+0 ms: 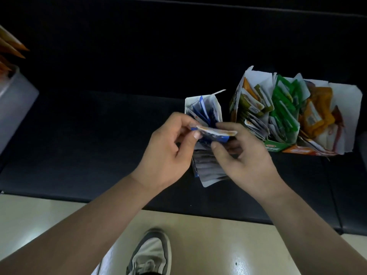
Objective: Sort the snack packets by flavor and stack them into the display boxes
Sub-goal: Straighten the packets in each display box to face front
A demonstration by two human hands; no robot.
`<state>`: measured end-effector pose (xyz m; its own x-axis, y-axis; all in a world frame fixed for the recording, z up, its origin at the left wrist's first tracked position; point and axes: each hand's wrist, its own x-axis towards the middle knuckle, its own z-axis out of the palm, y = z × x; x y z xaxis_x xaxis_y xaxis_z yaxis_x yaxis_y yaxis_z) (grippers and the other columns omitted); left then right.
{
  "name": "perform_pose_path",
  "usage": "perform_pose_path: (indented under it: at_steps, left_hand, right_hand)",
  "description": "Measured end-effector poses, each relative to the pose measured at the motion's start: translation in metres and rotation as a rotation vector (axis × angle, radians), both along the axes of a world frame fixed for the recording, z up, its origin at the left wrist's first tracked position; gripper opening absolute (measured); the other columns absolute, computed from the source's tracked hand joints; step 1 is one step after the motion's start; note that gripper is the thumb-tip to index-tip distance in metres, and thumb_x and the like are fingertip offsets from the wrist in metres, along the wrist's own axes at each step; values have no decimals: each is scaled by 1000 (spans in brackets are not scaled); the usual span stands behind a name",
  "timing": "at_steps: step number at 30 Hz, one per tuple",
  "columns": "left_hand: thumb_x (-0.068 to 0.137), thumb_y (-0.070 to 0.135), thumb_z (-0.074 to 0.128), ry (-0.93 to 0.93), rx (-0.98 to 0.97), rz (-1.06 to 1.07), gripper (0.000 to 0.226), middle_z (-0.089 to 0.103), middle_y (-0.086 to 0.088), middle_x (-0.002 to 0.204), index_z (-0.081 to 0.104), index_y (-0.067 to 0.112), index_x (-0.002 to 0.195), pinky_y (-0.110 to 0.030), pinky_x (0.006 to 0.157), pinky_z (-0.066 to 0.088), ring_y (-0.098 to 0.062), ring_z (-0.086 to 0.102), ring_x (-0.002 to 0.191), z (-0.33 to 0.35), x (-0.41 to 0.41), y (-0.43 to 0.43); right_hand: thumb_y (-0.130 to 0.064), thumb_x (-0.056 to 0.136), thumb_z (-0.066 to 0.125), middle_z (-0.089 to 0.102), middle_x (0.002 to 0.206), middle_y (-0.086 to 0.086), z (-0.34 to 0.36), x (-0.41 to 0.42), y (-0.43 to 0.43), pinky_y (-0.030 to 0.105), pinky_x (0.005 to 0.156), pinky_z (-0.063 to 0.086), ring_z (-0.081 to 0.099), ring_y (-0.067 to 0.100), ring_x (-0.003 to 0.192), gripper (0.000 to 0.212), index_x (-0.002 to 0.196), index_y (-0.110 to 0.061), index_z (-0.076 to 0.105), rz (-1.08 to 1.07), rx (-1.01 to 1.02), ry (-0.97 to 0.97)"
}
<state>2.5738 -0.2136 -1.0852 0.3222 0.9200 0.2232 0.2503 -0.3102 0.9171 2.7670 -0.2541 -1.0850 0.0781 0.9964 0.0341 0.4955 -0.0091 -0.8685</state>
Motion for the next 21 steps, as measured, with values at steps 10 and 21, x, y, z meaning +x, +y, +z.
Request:
perform_pose_path:
  at_steps: [10, 21]
  left_hand:
    - [96, -2, 63, 305, 170, 102, 28, 63, 6, 115, 72, 11, 120, -13, 81, 49, -8, 65, 97, -20, -26, 4]
    - [88, 15, 80, 378, 250, 93, 37, 53, 5, 114, 70, 20, 123, -20, 68, 52, -10, 57, 73, -13, -16, 43]
  right_hand:
    - [-18, 94, 75, 65, 110, -13, -8, 3, -5, 31, 76, 57, 67, 10, 91, 24, 118, -21, 74, 105, 139, -131]
    - [-52, 99, 42, 67, 104, -21, 2, -8, 7, 41, 86, 55, 59, 13, 105, 32, 119, -44, 65, 168, -138, -318]
